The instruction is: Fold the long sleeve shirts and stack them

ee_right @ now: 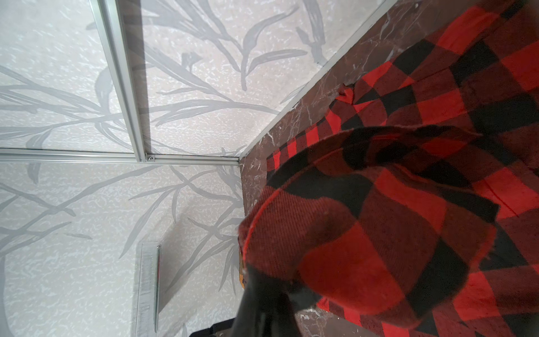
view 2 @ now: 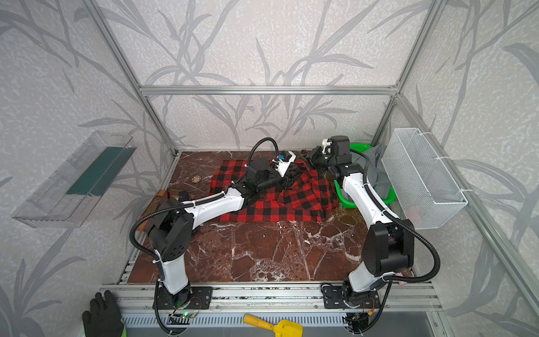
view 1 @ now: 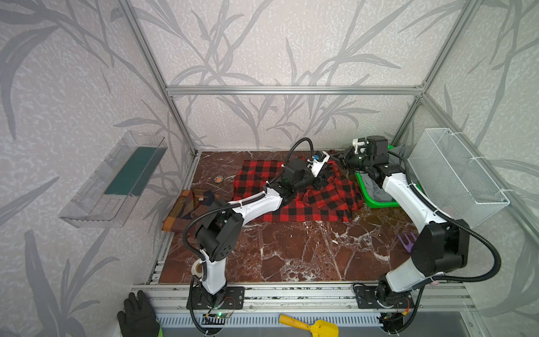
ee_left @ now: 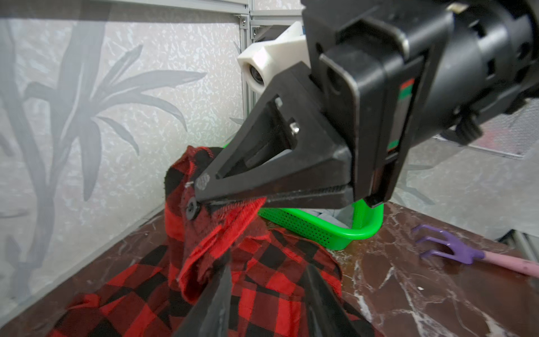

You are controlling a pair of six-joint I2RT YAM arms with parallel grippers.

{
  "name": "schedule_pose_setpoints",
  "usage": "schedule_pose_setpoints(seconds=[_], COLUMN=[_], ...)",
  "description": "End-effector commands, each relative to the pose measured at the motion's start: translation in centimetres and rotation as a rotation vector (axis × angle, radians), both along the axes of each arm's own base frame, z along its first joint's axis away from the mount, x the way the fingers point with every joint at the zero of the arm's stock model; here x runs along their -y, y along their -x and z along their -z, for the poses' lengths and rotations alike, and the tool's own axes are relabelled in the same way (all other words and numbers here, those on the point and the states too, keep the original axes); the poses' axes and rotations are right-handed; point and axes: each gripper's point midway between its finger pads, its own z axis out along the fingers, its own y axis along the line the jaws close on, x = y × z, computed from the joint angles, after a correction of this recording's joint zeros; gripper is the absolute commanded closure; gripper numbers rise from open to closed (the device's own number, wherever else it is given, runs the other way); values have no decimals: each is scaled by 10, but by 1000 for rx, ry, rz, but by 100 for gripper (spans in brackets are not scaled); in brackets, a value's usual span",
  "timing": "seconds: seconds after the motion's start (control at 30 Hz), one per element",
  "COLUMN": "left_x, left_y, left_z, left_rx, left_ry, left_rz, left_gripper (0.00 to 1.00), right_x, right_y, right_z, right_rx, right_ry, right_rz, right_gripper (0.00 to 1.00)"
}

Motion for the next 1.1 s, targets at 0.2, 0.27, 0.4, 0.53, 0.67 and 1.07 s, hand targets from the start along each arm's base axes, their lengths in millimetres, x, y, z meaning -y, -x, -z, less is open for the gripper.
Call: schedule_pose_setpoints(seconds=[0.2, 0.27, 0.4, 0.53, 0.67, 1.07], left_x=[-29, -34, -34, -29, -20, 2], left_y=[-9, -10, -8, -9, -7, -6], left_z=[-13, -18, -26, -30, -34, -27], left_rx=[231, 261, 279, 277, 261, 200], left_ry=[-123, -111, -83, -65, -42, -60], left_rz=[-162, -194, -187, -175, -136, -33], left_gripper=[53, 51, 48, 47, 48, 60], right_x=[3, 3, 4, 2, 3, 0], right_y=[10, 11, 11, 13, 14, 18], right_z=[-24, -24, -22, -21, -23, -26], right_rx=[74, 76, 72, 71, 79, 92], right_ry=[-12, -7, -2, -9, -7, -12], right_rz=[-19, -21, -22, -31, -32, -51], right_gripper=[100, 100, 100, 100, 100, 100])
